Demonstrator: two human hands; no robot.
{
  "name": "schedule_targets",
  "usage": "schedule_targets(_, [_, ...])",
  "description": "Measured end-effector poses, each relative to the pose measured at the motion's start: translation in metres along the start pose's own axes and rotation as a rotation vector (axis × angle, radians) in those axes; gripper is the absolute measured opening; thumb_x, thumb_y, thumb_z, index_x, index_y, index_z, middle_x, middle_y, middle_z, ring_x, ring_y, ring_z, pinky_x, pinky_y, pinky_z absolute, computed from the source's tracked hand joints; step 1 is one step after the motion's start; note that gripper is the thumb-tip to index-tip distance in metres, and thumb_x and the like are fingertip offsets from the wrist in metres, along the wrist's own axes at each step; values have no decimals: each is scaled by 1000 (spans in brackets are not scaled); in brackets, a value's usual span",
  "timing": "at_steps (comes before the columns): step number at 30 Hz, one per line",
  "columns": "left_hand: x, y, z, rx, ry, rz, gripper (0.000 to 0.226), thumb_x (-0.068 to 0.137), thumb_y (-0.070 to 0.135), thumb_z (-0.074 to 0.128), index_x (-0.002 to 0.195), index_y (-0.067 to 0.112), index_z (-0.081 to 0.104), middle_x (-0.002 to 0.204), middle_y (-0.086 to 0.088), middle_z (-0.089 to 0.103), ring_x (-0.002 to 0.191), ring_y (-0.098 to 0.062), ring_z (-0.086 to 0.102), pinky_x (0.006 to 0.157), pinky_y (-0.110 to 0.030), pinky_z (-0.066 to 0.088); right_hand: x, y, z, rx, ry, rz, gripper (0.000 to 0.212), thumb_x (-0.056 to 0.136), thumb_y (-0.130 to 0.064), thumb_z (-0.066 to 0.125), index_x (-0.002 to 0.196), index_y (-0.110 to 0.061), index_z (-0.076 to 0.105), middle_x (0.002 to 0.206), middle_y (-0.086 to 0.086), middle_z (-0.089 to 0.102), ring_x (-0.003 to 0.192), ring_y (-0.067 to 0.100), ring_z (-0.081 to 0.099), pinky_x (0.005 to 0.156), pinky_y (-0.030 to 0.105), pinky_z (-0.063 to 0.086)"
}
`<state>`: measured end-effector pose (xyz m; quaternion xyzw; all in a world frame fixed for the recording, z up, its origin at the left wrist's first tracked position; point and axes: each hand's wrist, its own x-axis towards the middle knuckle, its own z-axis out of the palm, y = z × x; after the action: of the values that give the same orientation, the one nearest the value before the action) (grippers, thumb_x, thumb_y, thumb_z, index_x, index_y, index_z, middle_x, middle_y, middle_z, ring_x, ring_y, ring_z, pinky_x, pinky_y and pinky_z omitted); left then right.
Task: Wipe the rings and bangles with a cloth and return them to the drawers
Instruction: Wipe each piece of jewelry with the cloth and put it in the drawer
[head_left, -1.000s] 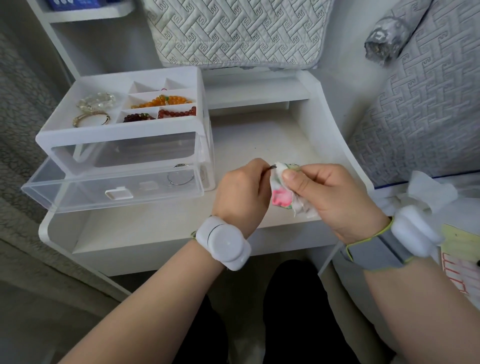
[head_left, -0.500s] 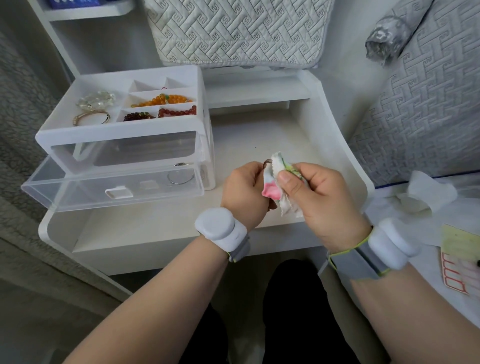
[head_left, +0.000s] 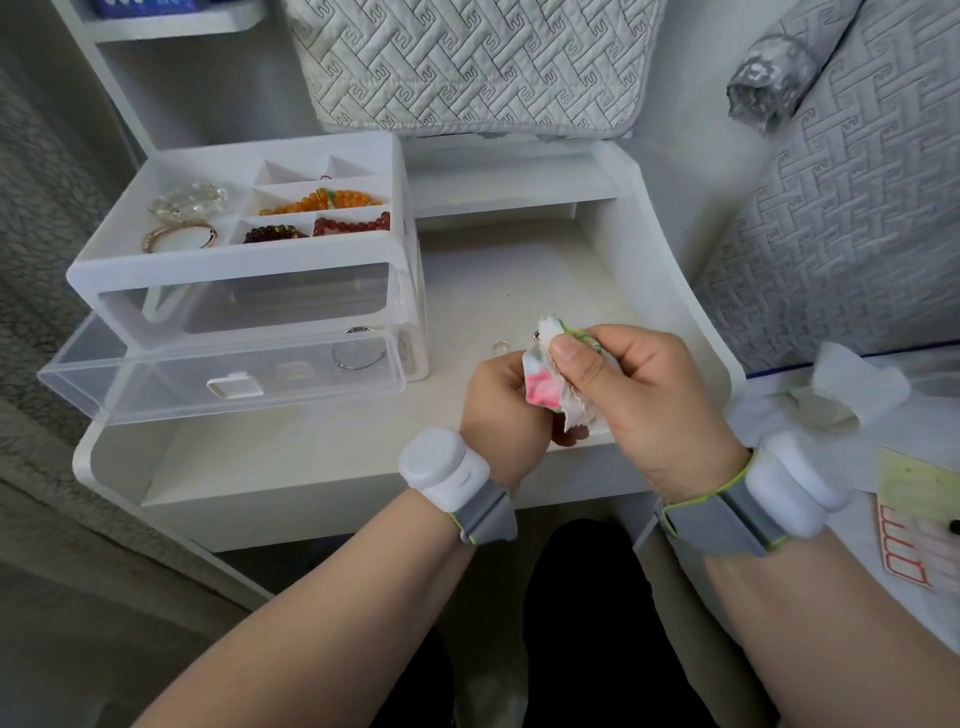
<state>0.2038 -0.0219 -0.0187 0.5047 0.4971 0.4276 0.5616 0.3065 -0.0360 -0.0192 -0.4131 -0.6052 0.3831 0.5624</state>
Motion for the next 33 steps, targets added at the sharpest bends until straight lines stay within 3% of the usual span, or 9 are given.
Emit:
schedule_targets(6, [-3,-5,6,-135,-18,-185,29,95,4,38,69,2,51,54,-14,53,45,-23,51,41,-25,45,-6,6,-2,115,-64,58,37,85,-26,60,73,9,59,54,28,52,42,28,48,41,36,43])
schedule_targets(11, [-6,-12,3,-352,-207,-218,15,82,15,50,69,9,52,49,-1,53,41,-11,49,38,-16,40,-10,7,-4,153,-65,73,25,83,-23,61,71,-1,64,53,17,58,39,25,50,38,30,43])
schedule_targets(15, [-6,-9,-2,-291,-242,-195,29,94,8,36,72,5,55,51,-3,55,43,-12,47,38,-17,41,-8,7,-7,241,-88,82,27,84,-28,62,66,-9,64,49,14,55,41,26,49,43,33,44])
schedule_targets(18, [-2,-4,-12,-42,-102,7,21,96,10,44,85,5,60,62,-7,64,50,-18,59,50,-27,54,-7,9,-12,199,-65,68,49,77,-51,67,73,-3,66,62,30,54,58,27,54,57,36,45])
schedule_targets(20, [1,-2,-21,228,37,269,12,93,11,50,99,11,60,73,-5,66,61,-20,64,61,-34,56,-6,9,-15,181,-58,78,44,78,-51,66,75,-7,70,64,19,64,63,22,59,64,31,48])
schedule_targets(22, [5,-3,-29,576,196,578,20,90,10,48,104,14,63,73,1,66,62,-16,62,62,-28,51,-7,9,-17,176,-66,96,33,81,-42,63,70,-13,72,58,8,66,61,15,62,66,28,50])
schedule_targets(25, [8,-8,-32,826,305,796,24,86,10,46,96,9,68,70,-2,68,58,-13,56,54,-19,37,-6,10,-15,113,-69,62,53,75,-56,66,74,-3,67,66,29,58,64,26,57,68,37,46])
schedule_targets(31, [3,-7,-17,137,64,261,26,94,5,48,73,13,62,51,1,62,43,-12,57,44,-24,47,-4,0,-10,91,-78,-13,24,86,-27,58,67,-16,68,56,-3,60,56,6,54,55,19,45])
schedule_targets(33, [1,-2,-12,-10,15,153,29,95,8,48,68,7,60,46,-1,59,38,-13,54,41,-23,47,-3,-1,-11,128,-95,-24,21,87,-26,57,70,-20,68,57,-4,60,56,11,54,56,26,45])
